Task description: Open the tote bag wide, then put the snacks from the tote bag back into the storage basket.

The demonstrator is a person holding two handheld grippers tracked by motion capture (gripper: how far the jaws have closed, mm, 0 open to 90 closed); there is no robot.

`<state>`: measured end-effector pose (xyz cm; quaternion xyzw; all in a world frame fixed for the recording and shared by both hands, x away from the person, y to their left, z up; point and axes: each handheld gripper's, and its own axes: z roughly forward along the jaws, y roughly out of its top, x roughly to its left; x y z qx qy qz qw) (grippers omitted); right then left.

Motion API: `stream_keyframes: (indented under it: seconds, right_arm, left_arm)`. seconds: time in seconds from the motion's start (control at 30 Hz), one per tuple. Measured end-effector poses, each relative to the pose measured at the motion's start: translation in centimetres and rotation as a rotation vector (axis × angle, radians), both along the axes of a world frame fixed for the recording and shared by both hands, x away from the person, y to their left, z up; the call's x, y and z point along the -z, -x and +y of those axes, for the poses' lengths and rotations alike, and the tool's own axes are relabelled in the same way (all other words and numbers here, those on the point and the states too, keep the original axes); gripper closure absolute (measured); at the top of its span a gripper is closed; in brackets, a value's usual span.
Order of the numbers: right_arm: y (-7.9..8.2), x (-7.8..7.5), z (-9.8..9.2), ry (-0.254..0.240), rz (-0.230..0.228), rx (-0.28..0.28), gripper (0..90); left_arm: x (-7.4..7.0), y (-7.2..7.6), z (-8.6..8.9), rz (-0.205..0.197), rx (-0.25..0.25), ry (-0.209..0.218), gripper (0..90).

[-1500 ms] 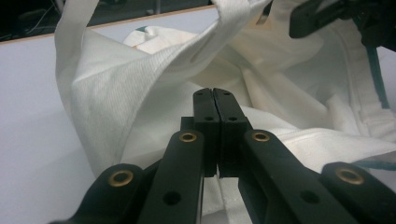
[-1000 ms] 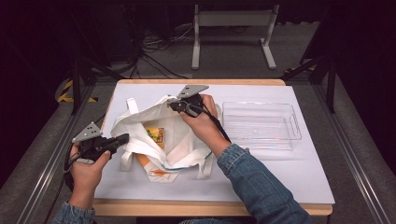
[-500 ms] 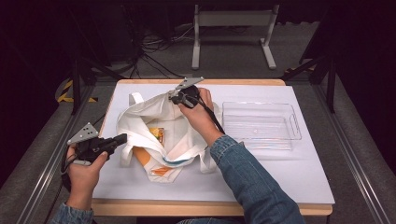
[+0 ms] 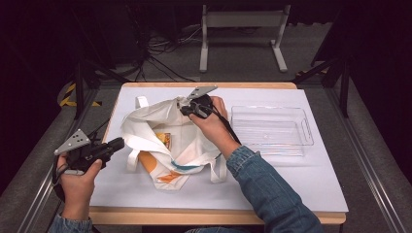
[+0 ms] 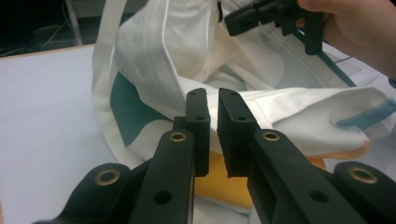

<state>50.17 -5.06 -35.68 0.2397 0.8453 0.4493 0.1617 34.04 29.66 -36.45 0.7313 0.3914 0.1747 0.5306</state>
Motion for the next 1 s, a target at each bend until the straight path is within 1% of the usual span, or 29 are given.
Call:
stream_keyframes:
  seconds: [0.03,0.1,0.17,0.3,0.37,0.4,0.47,0.5,0.53,0.6,0.67,0.7,0.77,0.8,0.83,0.87,0.9,0.97,1.0]
  right_arm:
    - [0.4,-0.1,-0.2,-0.003,-0.002,-0.011,82.1]
    - [1.1,-0.2,-0.4,-0.005,-0.003,-0.026,80.7]
    - [1.7,-0.3,-0.5,-0.001,-0.005,-0.043,79.5]
    - [2.8,-0.4,-0.3,0.003,-0.005,-0.080,77.9]
    - [3.2,-0.4,-0.1,-0.002,0.005,-0.099,76.2]
    - [3.4,-0.3,0.0,-0.005,0.012,-0.113,75.3]
    - [3.6,-0.3,0.2,-0.024,0.023,-0.145,72.0]
    - [3.8,-0.4,0.3,-0.043,0.026,-0.178,70.1]
    - [3.8,-0.4,0.3,-0.043,0.026,-0.178,70.1]
    - [3.9,-0.5,0.4,-0.044,0.028,-0.188,67.3]
    - [4.0,-0.5,0.4,-0.054,0.042,-0.205,62.9]
    - [4.1,-0.5,0.4,-0.055,0.047,-0.221,58.9]
    - [4.1,-0.5,0.5,-0.063,0.057,-0.239,55.0]
    - [4.1,-0.4,0.5,-0.065,0.062,-0.246,52.2]
    - [4.1,-0.4,0.5,-0.065,0.062,-0.246,52.2]
    - [4.1,-0.4,0.5,-0.062,0.068,-0.251,49.5]
    - [3.9,-0.2,0.6,-0.062,0.083,-0.258,45.5]
    - [3.5,0.3,0.8,-0.048,0.123,-0.274,42.1]
    - [3.3,0.6,1.0,-0.031,0.127,-0.271,40.8]
  left_arm:
    - [0.0,0.0,0.1,-0.003,-0.005,0.006,82.9]
    - [0.0,0.0,0.3,-0.005,-0.012,0.002,82.8]
    - [0.0,0.0,0.4,-0.001,-0.020,0.005,82.7]
    - [0.0,0.1,0.4,-0.004,-0.023,-0.005,82.4]
    - [0.0,0.1,0.5,-0.002,-0.023,-0.008,82.3]
    - [0.0,0.1,0.6,-0.006,-0.021,-0.014,82.3]
    - [0.0,0.2,0.6,-0.001,-0.019,-0.002,82.2]
    - [0.0,0.2,0.6,0.000,-0.018,-0.001,82.2]
    - [0.0,0.3,0.7,-0.001,-0.016,0.000,82.2]
    - [0.0,0.4,0.7,-0.003,-0.012,0.005,82.2]
    - [0.0,0.5,0.8,0.001,-0.009,0.009,82.0]
    - [0.0,0.6,0.8,0.001,-0.009,0.010,81.7]
    - [0.0,0.7,0.9,-0.001,-0.007,0.014,81.4]
    - [0.0,0.8,1.0,0.000,-0.009,0.010,81.1]
    - [0.0,0.8,1.0,0.000,-0.009,0.010,81.0]
    - [0.0,0.8,0.9,0.001,-0.011,0.014,81.0]
    - [0.0,0.8,0.9,0.000,-0.010,0.014,80.8]
    - [0.0,0.8,0.9,0.003,-0.007,0.010,80.7]
    - [0.0,0.8,0.9,0.004,-0.006,0.009,80.6]
